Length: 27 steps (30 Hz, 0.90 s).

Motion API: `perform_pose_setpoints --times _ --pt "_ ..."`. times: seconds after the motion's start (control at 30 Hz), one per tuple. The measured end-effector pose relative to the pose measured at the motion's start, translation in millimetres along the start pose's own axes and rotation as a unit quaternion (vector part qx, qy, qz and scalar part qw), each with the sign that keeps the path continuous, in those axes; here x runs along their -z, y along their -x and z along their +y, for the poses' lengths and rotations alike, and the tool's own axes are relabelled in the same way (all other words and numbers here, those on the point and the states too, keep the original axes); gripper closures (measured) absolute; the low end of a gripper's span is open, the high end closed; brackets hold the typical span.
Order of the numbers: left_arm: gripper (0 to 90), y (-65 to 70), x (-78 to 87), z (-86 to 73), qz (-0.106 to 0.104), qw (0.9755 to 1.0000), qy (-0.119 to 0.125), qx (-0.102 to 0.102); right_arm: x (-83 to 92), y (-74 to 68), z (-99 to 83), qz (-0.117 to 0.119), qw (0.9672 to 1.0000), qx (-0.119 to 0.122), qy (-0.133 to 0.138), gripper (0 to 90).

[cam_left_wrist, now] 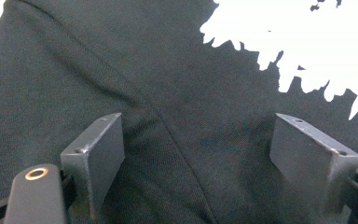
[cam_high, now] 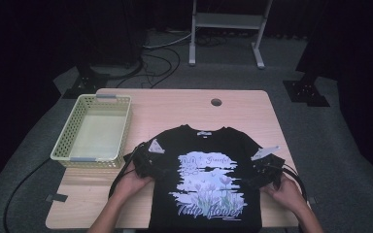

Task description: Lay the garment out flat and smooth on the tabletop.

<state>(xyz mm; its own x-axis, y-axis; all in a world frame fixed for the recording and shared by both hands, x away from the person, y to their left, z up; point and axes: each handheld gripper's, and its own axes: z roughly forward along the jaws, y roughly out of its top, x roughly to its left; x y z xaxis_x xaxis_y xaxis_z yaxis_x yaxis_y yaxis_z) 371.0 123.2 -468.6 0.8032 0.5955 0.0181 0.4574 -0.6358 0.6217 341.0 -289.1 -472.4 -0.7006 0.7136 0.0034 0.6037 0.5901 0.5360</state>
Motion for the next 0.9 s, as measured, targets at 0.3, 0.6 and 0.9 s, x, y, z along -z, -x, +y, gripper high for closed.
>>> perform_pose_setpoints --times 0.3,0.6,0.9 --pt "17.9 -17.2 -8.1 10.8 0.005 0.9999 -0.002 0.011 -7.9 13.3 15.7 -0.001 0.9999 -0.002 -0.013 0.0" --pt "17.8 -26.3 -11.7 13.0 0.006 0.9997 0.011 0.020 -13.7 22.7 26.6 -0.002 0.9998 -0.005 -0.020 0.0" --pt "17.7 -14.2 11.8 22.7 -0.015 0.9989 0.044 0.011 -4.8 8.0 26.7 -0.022 0.9996 -0.003 -0.017 0.1"
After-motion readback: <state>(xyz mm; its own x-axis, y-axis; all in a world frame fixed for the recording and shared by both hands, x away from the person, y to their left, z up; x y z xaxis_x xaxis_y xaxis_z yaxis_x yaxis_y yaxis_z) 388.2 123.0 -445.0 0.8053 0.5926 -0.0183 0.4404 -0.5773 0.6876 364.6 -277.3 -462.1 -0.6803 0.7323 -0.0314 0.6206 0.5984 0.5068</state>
